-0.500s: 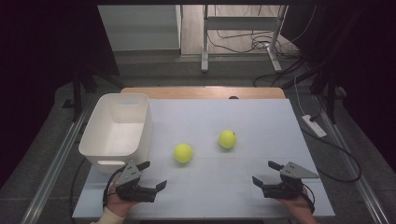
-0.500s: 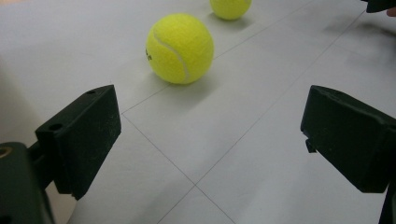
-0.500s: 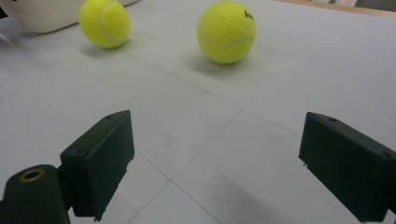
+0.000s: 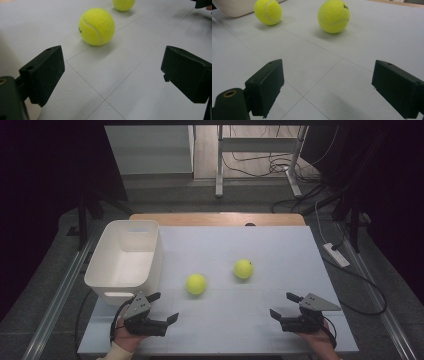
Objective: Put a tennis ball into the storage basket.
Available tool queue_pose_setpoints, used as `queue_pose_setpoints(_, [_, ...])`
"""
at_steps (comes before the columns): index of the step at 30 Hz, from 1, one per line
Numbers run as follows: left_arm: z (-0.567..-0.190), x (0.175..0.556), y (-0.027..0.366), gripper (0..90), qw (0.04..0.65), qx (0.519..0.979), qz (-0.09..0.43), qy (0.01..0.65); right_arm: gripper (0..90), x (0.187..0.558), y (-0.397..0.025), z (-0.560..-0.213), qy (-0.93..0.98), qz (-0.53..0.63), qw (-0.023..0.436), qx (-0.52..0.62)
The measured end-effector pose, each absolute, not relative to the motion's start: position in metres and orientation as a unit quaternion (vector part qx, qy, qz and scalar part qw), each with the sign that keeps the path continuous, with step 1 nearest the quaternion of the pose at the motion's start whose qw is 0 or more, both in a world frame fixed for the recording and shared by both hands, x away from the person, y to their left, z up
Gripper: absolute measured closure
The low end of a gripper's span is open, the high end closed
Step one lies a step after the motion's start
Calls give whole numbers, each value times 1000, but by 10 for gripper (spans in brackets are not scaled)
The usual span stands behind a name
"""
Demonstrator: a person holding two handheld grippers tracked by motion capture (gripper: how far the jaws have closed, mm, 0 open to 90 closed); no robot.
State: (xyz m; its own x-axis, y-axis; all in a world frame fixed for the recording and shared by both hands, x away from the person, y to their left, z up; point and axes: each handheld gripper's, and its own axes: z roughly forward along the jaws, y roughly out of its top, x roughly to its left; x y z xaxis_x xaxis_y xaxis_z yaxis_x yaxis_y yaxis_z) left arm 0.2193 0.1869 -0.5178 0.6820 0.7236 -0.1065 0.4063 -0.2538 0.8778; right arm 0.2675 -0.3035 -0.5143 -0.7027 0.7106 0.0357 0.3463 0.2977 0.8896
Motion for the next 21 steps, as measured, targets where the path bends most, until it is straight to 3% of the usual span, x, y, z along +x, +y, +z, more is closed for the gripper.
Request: queue_pose_setpoints(21, [-514, 217, 185, 64, 490, 773, 166, 368, 113, 269, -295, -514, 788, 491, 180, 324])
